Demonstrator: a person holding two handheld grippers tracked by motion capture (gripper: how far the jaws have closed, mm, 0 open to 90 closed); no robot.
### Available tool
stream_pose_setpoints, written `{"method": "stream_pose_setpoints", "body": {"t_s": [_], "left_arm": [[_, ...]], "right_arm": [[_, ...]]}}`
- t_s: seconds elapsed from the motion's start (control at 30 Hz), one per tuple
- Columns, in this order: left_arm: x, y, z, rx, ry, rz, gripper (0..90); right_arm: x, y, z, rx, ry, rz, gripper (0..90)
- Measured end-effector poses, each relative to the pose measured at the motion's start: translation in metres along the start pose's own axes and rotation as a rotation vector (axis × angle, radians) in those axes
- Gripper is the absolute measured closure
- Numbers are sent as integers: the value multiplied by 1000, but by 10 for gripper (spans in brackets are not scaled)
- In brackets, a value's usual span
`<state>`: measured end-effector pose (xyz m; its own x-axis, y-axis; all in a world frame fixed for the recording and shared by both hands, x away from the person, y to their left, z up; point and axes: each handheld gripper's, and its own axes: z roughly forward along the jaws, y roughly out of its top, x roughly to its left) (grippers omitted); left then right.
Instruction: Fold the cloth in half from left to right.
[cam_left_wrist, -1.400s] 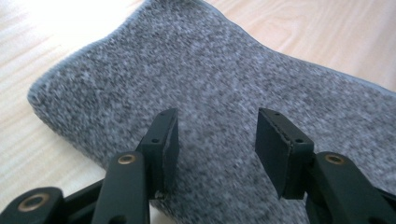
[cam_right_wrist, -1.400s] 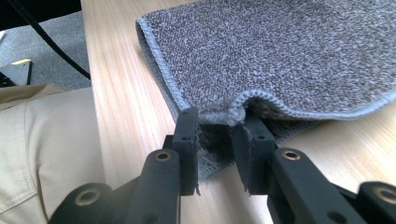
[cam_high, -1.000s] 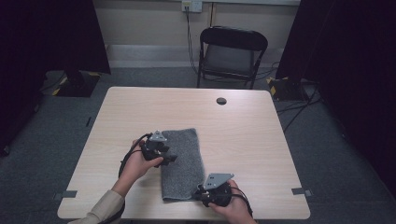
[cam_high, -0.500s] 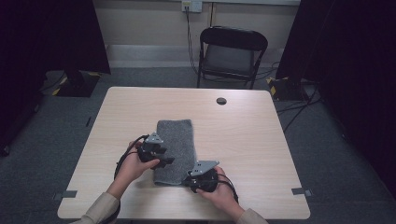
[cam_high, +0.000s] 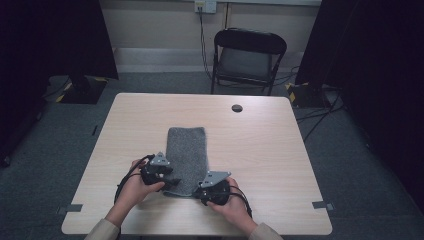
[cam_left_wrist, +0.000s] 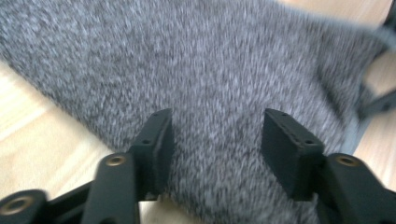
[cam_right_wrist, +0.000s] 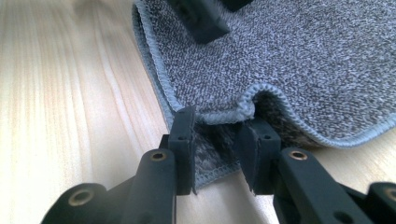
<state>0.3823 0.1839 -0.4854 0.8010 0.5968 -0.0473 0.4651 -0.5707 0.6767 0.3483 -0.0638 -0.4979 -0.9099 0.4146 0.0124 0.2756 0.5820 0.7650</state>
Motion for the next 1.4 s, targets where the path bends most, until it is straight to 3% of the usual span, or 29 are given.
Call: {"method": "stream_pose_setpoints", "body": {"t_s": [0.07, 0.17, 0.23, 0.4, 0.63, 0.73, 0.8, 0.93, 1.07, 1.23, 1.4], "left_arm": [[-1, -2, -2, -2, 0, 13, 542], [0, -2, -4, 2, -17, 33, 737], [0, -2, -4, 3, -33, 19, 817], [7, -4, -12, -24, -65, -27, 822], [14, -10, -21, -40, -47, -41, 755], [12, -11, -27, -80, -46, -52, 666], [6, -11, -31, -99, -64, -51, 664], [-3, -12, -32, -78, -102, -37, 650], [-9, -18, -29, -43, -107, -19, 633], [-11, -25, -24, -4, -106, -3, 714], [-9, -27, -23, -17, -107, -7, 850]], "right_arm": [[0, 0, 0, -4, -4, 0, 679], [0, -1, 0, -4, -10, -2, 659], [0, -1, 0, -4, -12, 0, 655], [1, -1, 0, -6, -15, -6, 660], [1, -1, 0, -6, -15, -7, 662], [1, -1, 0, -5, -14, 0, 661], [0, -1, 0, -5, -13, 1, 661], [0, -1, 0, -3, -12, 1, 661], [1, -1, -1, 0, -17, 4, 661], [1, -1, -1, -2, -17, 4, 660], [1, -2, -1, -5, -21, 4, 654]]}}
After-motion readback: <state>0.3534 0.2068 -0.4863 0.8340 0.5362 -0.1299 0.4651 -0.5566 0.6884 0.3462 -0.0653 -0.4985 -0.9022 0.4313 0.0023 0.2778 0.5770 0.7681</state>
